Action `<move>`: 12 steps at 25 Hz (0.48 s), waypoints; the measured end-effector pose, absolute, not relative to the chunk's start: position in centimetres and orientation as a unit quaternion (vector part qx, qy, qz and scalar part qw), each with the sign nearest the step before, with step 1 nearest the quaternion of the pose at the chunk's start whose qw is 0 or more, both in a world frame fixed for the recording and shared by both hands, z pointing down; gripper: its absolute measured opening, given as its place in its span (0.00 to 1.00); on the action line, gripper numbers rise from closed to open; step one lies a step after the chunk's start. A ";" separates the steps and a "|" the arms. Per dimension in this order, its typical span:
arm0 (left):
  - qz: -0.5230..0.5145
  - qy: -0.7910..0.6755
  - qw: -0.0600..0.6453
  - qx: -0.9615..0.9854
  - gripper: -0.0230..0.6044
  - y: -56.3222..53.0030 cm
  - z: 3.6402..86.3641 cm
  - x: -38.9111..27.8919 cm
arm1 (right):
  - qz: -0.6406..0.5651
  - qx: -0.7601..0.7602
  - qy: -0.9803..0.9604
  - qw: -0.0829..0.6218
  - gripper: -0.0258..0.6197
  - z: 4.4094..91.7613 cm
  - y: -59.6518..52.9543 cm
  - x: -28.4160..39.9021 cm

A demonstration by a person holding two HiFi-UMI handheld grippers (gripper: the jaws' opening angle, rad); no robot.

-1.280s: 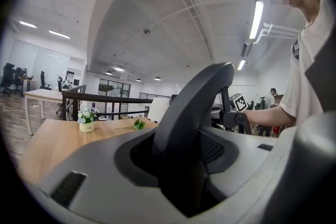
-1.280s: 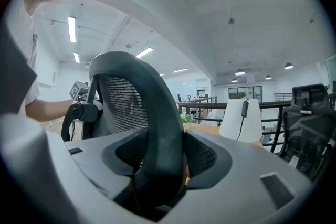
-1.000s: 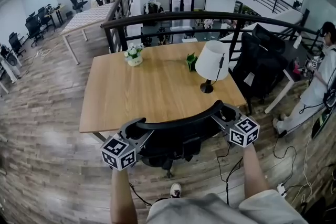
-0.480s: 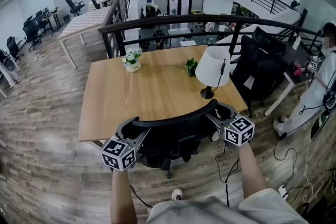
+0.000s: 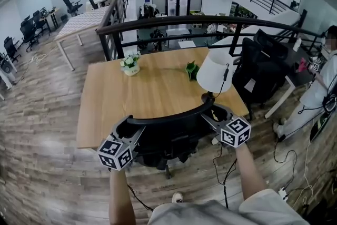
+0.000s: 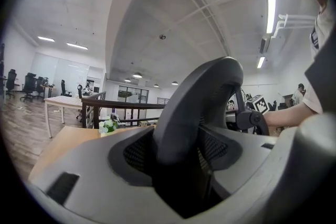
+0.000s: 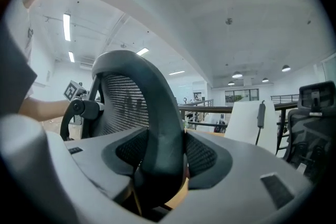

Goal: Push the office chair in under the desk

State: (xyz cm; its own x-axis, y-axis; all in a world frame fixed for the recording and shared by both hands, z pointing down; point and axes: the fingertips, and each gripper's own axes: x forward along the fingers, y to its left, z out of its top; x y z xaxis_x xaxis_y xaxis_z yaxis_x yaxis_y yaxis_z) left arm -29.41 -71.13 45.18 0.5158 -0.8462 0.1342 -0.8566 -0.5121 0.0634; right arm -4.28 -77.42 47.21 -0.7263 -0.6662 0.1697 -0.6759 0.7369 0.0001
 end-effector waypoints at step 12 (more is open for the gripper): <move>0.016 -0.530 0.075 0.845 0.58 -73.7 45.9 -33.7 | 0.027 0.417 -0.905 0.084 0.42 47.5 -78.4 -7.4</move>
State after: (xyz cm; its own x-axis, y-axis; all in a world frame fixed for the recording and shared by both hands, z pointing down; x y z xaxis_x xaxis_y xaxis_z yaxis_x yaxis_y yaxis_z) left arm -33.73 -73.75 45.88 0.4385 -0.8924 0.1066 -0.8972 -0.4279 0.1089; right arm -7.44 -78.39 47.49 -0.6382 -0.7500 0.1739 -0.7589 0.6508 0.0219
